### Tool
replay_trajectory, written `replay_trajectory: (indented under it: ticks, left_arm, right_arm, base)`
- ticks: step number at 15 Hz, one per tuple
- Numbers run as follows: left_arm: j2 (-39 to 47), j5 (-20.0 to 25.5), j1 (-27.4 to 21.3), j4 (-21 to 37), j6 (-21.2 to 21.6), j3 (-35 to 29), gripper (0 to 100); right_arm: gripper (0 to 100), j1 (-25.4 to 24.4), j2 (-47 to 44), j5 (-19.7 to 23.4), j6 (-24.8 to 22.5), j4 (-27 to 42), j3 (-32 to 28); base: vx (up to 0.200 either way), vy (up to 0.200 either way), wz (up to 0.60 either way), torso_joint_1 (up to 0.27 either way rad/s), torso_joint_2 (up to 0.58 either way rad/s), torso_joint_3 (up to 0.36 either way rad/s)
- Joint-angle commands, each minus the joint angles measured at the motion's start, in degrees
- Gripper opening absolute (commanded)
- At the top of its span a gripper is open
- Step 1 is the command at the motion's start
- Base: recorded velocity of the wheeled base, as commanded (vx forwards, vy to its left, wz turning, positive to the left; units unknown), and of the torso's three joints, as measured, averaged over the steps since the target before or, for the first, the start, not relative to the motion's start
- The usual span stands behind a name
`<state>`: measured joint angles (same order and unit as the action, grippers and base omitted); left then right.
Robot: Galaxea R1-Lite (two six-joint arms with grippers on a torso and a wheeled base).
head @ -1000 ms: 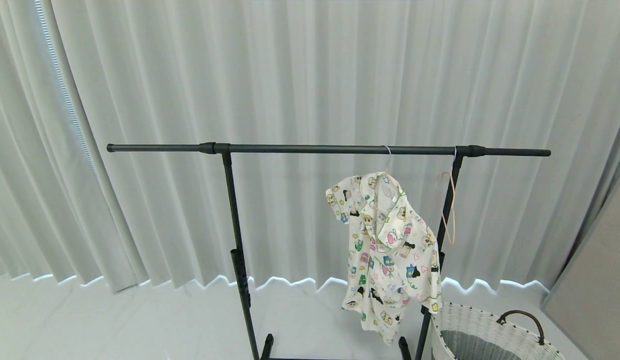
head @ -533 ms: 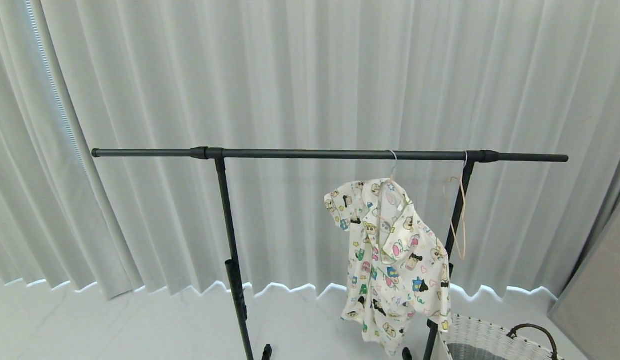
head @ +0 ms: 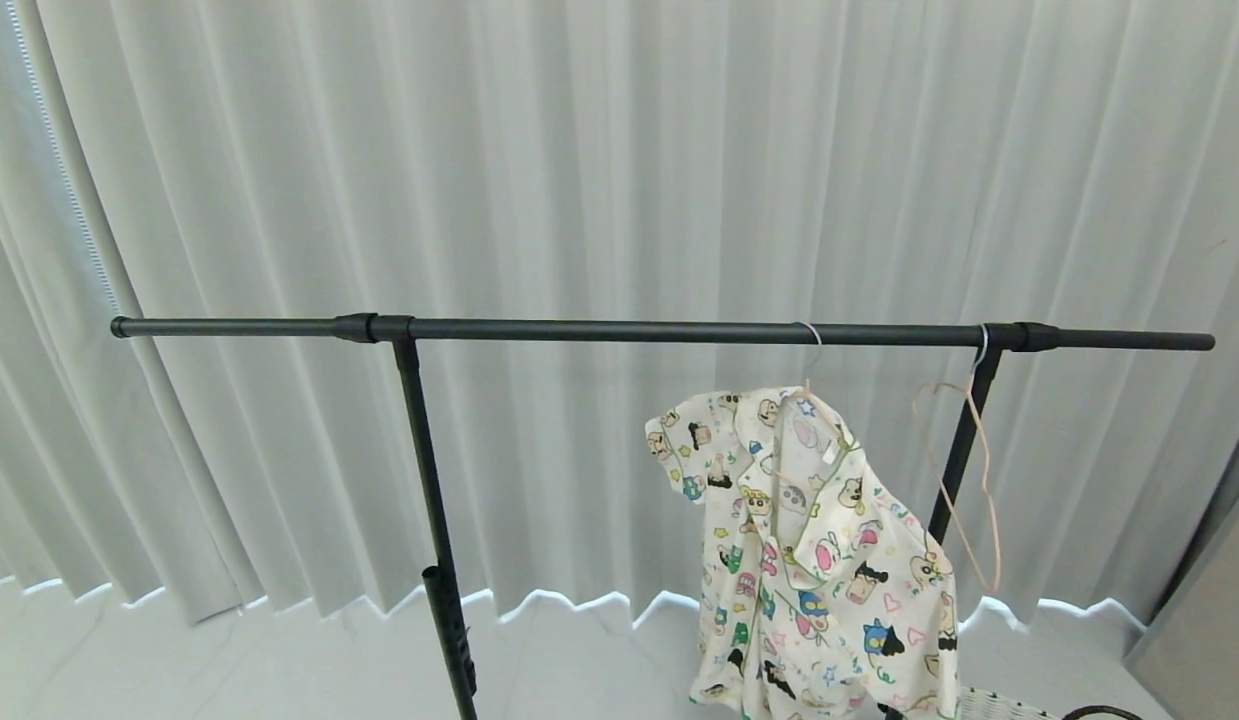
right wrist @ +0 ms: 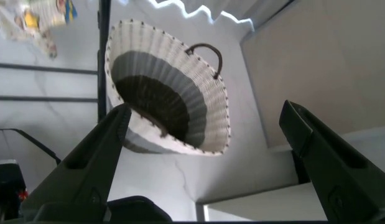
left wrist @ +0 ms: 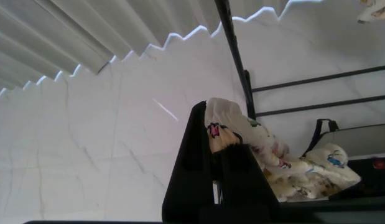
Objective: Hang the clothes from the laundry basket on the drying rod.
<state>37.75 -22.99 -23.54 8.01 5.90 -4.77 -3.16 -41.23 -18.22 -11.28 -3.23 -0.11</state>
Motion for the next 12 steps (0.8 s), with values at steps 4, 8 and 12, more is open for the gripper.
replay_trajectory:
  ticks: [4,8,12]
  left_arm:
    - [-0.2,0.0,0.0,0.0,-0.1,0.0,0]
    - [-0.2,0.0,0.0,0.0,0.0,0.0,0]
    - [-1.2,0.0,0.0,0.0,-0.2,0.0,0]
  right_arm:
    - [100,0.1,-3.9,2.9,7.0,1.0,0.1]
    - [100,0.4,-11.9,9.7,7.9,0.6,-11.8]
    - [100,-0.1,-32.7,9.3,13.6,-7.0,-29.5]
  base:
    - [0.05,0.0,0.0,0.001,0.0,0.001]
    - [0.0,0.0,0.0,0.0,0.0,0.0]
    - [0.0,0.0,0.0,0.0,0.0,0.0]
